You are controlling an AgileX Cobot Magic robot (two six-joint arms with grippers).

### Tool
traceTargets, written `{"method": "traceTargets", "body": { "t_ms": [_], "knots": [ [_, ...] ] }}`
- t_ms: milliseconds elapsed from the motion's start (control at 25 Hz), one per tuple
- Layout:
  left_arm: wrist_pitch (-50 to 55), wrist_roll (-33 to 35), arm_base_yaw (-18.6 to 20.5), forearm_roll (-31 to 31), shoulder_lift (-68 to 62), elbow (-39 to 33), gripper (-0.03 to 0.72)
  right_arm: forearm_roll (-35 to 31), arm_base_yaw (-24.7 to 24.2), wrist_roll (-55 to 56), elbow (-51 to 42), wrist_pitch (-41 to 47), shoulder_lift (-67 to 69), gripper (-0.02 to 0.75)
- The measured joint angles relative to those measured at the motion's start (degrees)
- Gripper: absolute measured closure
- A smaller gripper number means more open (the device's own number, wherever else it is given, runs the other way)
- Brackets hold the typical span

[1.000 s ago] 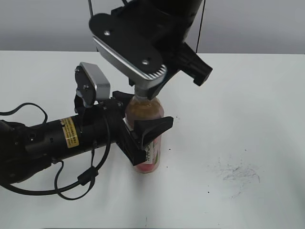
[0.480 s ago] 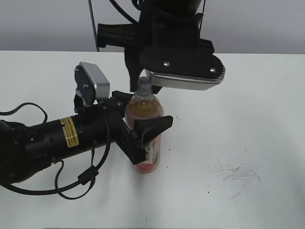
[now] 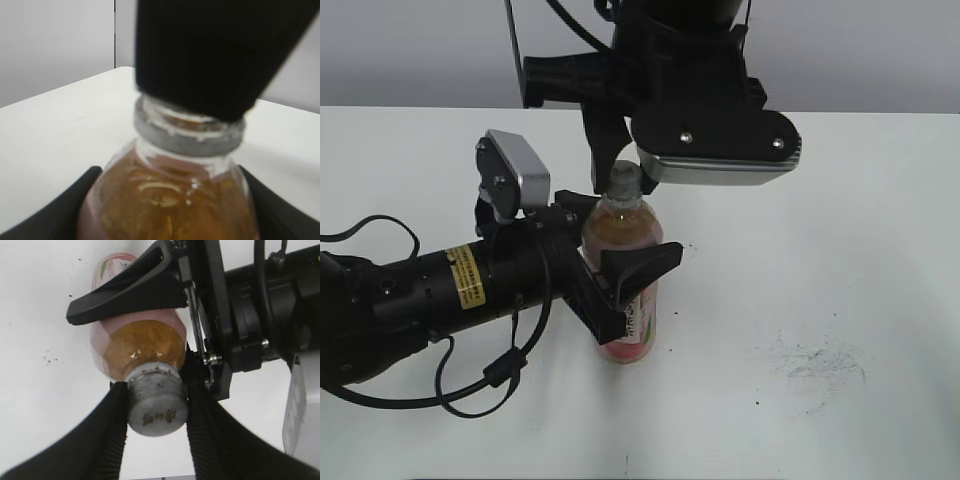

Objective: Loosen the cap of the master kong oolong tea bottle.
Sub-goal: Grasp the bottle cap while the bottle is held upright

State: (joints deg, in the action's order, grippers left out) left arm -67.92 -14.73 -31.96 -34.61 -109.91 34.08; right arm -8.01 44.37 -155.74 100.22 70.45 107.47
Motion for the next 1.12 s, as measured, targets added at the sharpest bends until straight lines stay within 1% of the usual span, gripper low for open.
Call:
{"method": "traceTargets", "body": {
  "t_ms": [360,520,640,800,840,920,1000,1120],
  "knots": [
    [0.00,0.00,0.00,0.00,0.00,0.00,0.241,-0.18,0.00,6.66,0.00,0.00,0.00,0.465],
    [0.00,0.00,0.00,0.00,0.00,0.00,0.241,-0.18,0.00,13.66,0.00,0.05,0.00,0.458],
    [0.00,0.00,0.00,0.00,0.00,0.00,0.241,-0.62,0.00,18.19,0.01,-0.07,0.00,0.393],
    [0.04,0.00,0.00,0.00,0.00,0.00,0.241,-1.79,0.00,24.85,0.01,-0.33,0.00,0.256],
    [0.04,0.00,0.00,0.00,0.00,0.00,0.241,-1.85,0.00,27.33,0.06,-0.33,0.00,0.223],
    [0.04,0.00,0.00,0.00,0.00,0.00,0.241,-1.92,0.00,34.01,0.06,-0.33,0.00,0.185],
    [0.04,0.00,0.00,0.00,0.00,0.00,0.241,-1.98,0.00,44.01,0.06,-0.33,0.00,0.169],
    [0.04,0.00,0.00,0.00,0.00,0.00,0.241,-1.98,0.00,62.36,0.06,-0.33,0.00,0.162]
  ]
}}
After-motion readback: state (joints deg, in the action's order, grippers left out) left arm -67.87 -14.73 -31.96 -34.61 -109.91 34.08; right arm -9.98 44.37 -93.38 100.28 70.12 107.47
